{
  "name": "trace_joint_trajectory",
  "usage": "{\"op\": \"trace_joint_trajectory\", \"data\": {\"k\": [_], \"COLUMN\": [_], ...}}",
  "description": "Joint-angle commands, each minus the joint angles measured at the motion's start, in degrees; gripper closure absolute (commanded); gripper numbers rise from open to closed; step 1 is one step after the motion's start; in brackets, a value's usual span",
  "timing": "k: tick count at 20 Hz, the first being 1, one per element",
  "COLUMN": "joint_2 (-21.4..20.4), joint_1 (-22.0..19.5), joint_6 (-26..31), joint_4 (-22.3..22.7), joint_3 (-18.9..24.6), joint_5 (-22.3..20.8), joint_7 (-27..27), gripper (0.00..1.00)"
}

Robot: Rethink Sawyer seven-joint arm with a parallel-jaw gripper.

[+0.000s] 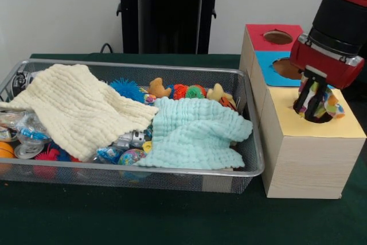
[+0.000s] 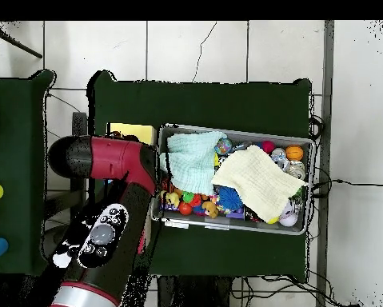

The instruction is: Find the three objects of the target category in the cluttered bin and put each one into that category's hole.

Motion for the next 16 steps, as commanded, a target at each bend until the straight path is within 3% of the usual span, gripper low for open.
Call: {"op": "trace_joint_trajectory", "data": {"k": [1, 10, 11, 16], "joint_2": [0.01, -1.15, -1.37, -1.9], "joint_1": [-2.27, -3.08, -3.0, -2.83], "joint_6": [5.84, 0.39, -0.28, -1.5], "joint_4": [-1.61, 1.91, 2.49, 4.04], "joint_3": [1.21, 4.18, 4.34, 4.3], "joint_5": [-3.07, -2.71, -2.95, -2.98], "joint_7": [5.52, 4.07, 3.77, 4.12], "gripper": [1.0, 1.0, 0.0, 0.0]}}
